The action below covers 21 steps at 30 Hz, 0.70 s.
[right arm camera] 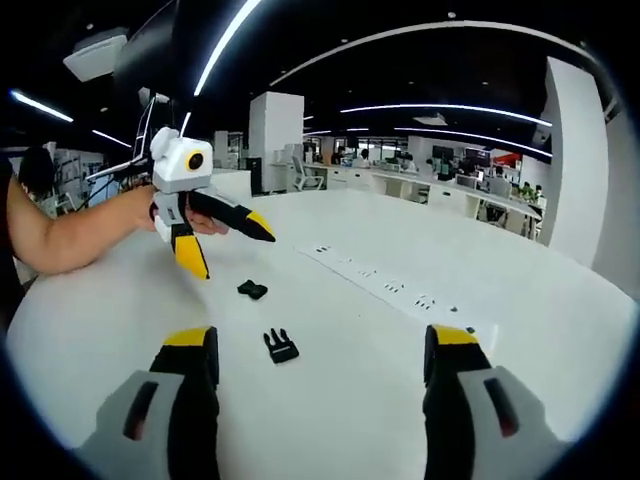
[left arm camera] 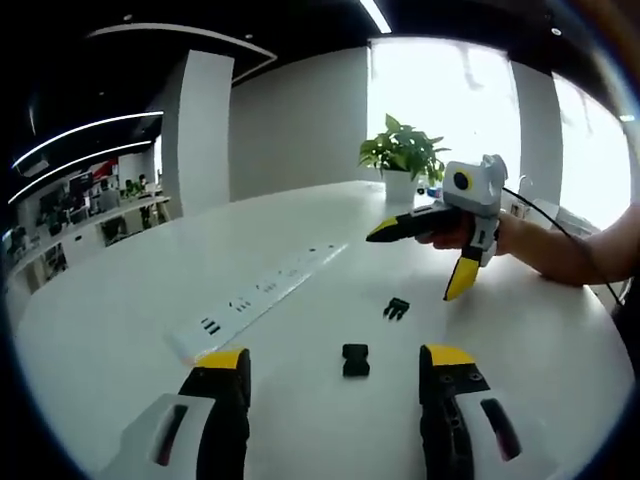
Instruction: Snap the two parts of the plastic buckle together until the buckle closes and remains connected.
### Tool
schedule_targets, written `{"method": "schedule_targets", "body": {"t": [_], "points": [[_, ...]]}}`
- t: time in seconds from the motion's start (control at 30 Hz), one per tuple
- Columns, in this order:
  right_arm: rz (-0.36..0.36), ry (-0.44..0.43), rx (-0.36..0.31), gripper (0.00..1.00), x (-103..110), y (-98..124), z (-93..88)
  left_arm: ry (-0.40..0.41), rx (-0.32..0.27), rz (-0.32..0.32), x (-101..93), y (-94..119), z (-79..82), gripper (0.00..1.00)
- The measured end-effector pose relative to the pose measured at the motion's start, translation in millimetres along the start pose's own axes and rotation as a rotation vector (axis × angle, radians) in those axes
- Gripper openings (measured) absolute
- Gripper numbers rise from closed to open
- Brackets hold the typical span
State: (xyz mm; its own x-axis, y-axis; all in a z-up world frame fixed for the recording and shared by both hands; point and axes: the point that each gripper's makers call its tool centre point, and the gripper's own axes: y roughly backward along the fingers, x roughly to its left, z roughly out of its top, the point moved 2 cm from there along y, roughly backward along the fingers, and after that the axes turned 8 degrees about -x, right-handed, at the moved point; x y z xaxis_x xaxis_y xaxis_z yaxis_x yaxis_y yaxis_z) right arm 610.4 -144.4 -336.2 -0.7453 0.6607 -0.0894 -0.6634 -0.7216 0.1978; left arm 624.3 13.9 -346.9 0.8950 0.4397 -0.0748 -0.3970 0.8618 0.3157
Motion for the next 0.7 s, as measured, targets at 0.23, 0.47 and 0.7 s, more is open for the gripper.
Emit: {"method": "schedule_targets", "body": {"t": [0.23, 0.47, 0.7], "points": [[0.015, 0.037, 0.010, 0.81, -3, -3, -4.2, -0.019, -0.007, -0.012, -1.7, -4, 0.6, 0.66], [0.042, 0.043, 0.007, 0.77, 1, -9, -4.4, -0.018, -0.014, -0.021, -1.2, -7, -1.6, 0.62], [0.072, 0.039, 0.012, 0.71, 6, -15, -7.2, -0.036, 0.000, -0.033, -4.6, -9, -5.9, 0.61]]}}
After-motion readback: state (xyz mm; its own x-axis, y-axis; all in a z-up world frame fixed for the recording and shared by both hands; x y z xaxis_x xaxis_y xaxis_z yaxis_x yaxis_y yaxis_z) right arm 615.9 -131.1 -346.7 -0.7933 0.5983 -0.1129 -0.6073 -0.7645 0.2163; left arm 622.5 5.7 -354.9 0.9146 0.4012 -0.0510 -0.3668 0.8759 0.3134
